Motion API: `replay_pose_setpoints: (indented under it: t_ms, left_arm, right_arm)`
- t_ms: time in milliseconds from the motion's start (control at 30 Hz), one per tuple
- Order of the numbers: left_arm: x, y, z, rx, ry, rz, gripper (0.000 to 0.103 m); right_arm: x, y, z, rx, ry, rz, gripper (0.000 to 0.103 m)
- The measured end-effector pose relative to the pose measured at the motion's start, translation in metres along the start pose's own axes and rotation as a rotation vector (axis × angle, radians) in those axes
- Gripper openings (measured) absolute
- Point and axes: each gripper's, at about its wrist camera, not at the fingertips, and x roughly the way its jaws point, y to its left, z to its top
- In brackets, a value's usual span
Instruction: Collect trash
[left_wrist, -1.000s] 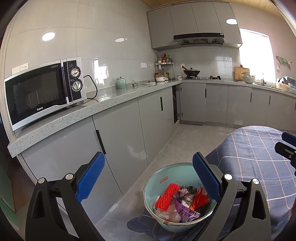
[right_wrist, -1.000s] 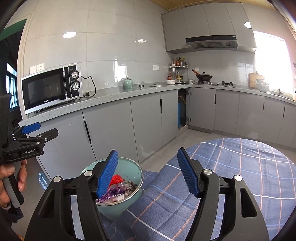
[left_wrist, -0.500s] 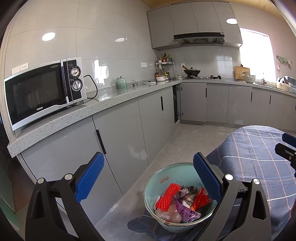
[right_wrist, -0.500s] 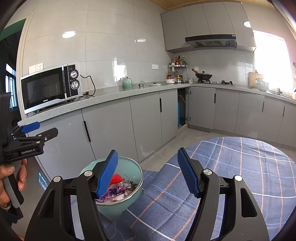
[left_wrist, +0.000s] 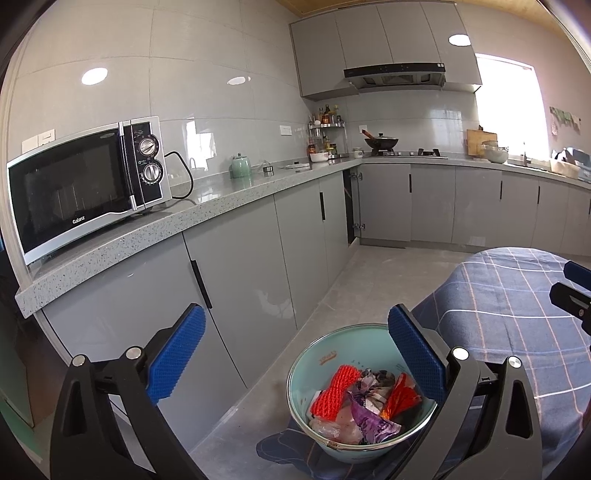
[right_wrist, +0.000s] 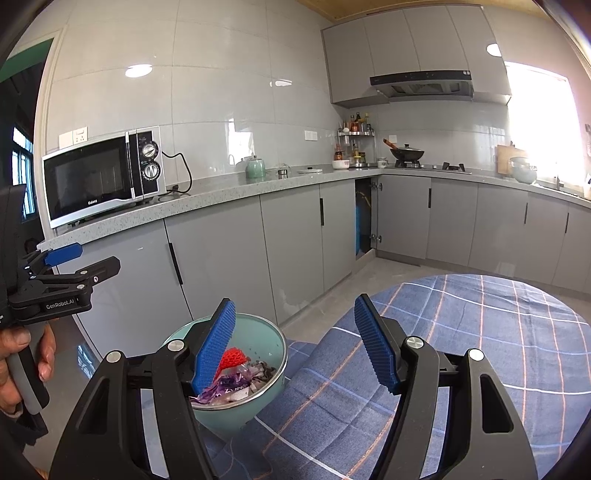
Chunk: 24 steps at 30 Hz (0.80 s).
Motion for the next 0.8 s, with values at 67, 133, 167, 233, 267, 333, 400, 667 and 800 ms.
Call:
replay_pose_setpoints:
  t_ms: [67,133,167,233,267,333,400,667,800]
  left_arm:
    - [-0.0005,0.0,0.0003,-0.002,-0.003,0.008,0.098]
    - [-0.0013,-0.0002,0.0008,-0.003,-0.006,0.01,0.098]
    - [-0.0017,-0.0004,0.0013,-0.004,-0.007,0.01,0.098]
    - [-0.0021,-0.0009,0.0023,-0.005,-0.012,0.016,0.098]
    - [-0.0024,-0.0015,0.0019,-0.003,-0.013,0.017,0.098]
    - [-0.0015,-0.0018,0.0016,0.0,-0.011,0.02,0.098]
    - [-0.0017,-0.0017,0.0012,0.0,-0.014,0.022,0.098]
    - [-0.0017,-0.004,0.002,0.007,-0.017,0.024,0.098]
    - [-0.001,-0.0037,0.0026,0.004,-0.014,0.018,0.098]
  right_arm:
    - [-0.0002,0.001,0.0006,-0.001,-0.002,0.0,0.067]
    - [-0.0002,0.0019,0.0008,-0.003,-0.004,-0.001,0.067]
    - [-0.0005,0.0018,0.0011,-0.003,-0.005,0.0,0.067]
    - [-0.0006,0.002,0.0013,-0.003,-0.006,0.001,0.067]
    - [-0.0006,0.0021,0.0012,-0.003,-0.006,0.0,0.067]
    - [-0.0014,0.001,0.0003,-0.003,-0.005,0.002,0.067]
    - [-0.0022,0.0007,-0.0002,-0.003,-0.004,0.004,0.069]
    - [-0.0043,-0.0002,0.0014,0.0,-0.01,-0.004,0.07]
    - [-0.0041,0.0009,0.0019,-0.003,-0.008,-0.001,0.07]
